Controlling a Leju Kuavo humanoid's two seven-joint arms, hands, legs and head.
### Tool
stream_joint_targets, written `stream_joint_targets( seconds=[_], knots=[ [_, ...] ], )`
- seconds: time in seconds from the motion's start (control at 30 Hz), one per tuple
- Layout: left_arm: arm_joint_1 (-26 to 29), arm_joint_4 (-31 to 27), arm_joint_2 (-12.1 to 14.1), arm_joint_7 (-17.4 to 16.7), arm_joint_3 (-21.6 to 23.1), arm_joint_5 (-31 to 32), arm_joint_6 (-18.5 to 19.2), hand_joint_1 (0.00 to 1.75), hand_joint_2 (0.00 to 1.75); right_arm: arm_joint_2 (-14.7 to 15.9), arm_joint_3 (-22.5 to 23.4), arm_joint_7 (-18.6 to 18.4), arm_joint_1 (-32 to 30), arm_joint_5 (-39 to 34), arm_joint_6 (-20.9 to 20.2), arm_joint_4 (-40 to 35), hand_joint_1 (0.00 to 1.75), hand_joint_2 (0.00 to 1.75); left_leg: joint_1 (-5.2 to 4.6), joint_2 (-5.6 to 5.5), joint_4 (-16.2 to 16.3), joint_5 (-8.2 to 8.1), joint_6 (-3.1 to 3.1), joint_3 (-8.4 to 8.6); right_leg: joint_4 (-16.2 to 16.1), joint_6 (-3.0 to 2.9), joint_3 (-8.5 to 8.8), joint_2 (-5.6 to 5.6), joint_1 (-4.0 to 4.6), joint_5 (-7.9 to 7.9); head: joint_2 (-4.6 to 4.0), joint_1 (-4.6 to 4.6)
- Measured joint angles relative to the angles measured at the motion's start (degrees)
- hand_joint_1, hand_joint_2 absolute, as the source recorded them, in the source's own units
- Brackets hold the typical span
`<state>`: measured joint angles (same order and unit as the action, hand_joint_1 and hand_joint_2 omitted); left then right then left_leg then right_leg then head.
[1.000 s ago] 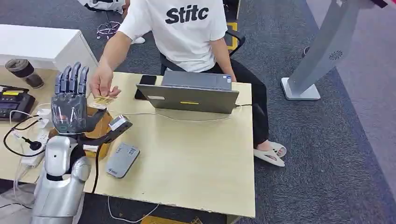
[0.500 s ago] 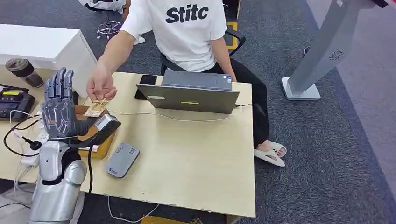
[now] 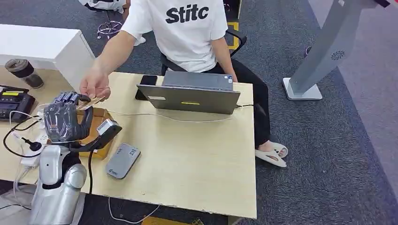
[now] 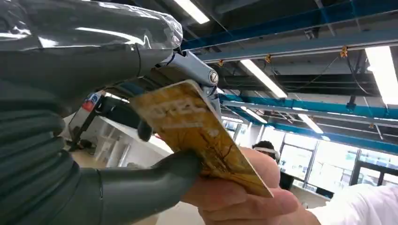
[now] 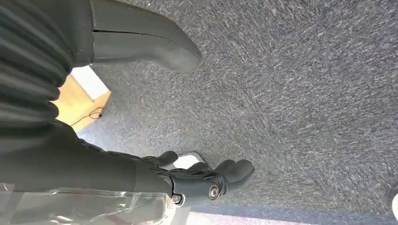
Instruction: Pass the card to the sensor for recognition and then transmit it.
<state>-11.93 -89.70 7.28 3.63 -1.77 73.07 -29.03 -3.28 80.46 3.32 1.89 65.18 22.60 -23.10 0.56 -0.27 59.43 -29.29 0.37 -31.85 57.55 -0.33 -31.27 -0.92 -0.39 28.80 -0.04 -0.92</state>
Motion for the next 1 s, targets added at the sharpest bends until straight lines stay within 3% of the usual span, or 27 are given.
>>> stream_joint_targets(
  seconds=[0.47, 0.73, 0.83, 1.0],
  knots=[
    [-0.03, 0.04, 0.04, 0.11, -0.02, 0.44, 0.35, 1.75, 1.75, 0.0, 0.0, -0.13, 0.01, 0.94, -0.11, 0.02, 0.0, 1.75, 0.0, 0.0, 0.0, 0.0, 0.0, 0.01, 0.0, 0.0, 0.01, 0.0, 0.0, 0.0, 0.0, 0.0],
    [1.24, 0.13, 0.35, 1.44, 1.66, 4.86, 7.58, 1.75, 1.75, 0.0, 0.37, 0.02, 0.02, 1.72, -1.25, -0.02, 0.0, 1.75, -0.01, 0.01, 0.0, 0.0, 0.0, 0.0, 0.0, 0.0, 0.0, 0.0, -0.01, 0.0, 0.0, 0.0],
    [2.85, 0.13, 1.66, -0.08, 4.27, 10.23, 8.58, 1.75, 1.75, 0.0, 0.91, 0.0, 0.03, 2.03, -1.76, -0.11, 0.0, 1.75, -0.01, 0.01, 0.0, -0.02, -0.01, 0.0, 0.0, 0.0, 0.0, -0.01, -0.01, 0.01, 0.0, 0.0],
    [6.86, -0.75, 5.4, -0.02, 8.9, 10.45, 10.43, 1.75, 1.75, -0.04, 2.01, -0.05, -0.01, 2.03, -2.21, -0.37, 0.0, 1.75, 0.0, 0.03, -0.01, -0.02, -0.01, 0.0, 0.0, -0.01, -0.02, -0.02, 0.0, 0.02, 0.0, 0.0]
  ],
)
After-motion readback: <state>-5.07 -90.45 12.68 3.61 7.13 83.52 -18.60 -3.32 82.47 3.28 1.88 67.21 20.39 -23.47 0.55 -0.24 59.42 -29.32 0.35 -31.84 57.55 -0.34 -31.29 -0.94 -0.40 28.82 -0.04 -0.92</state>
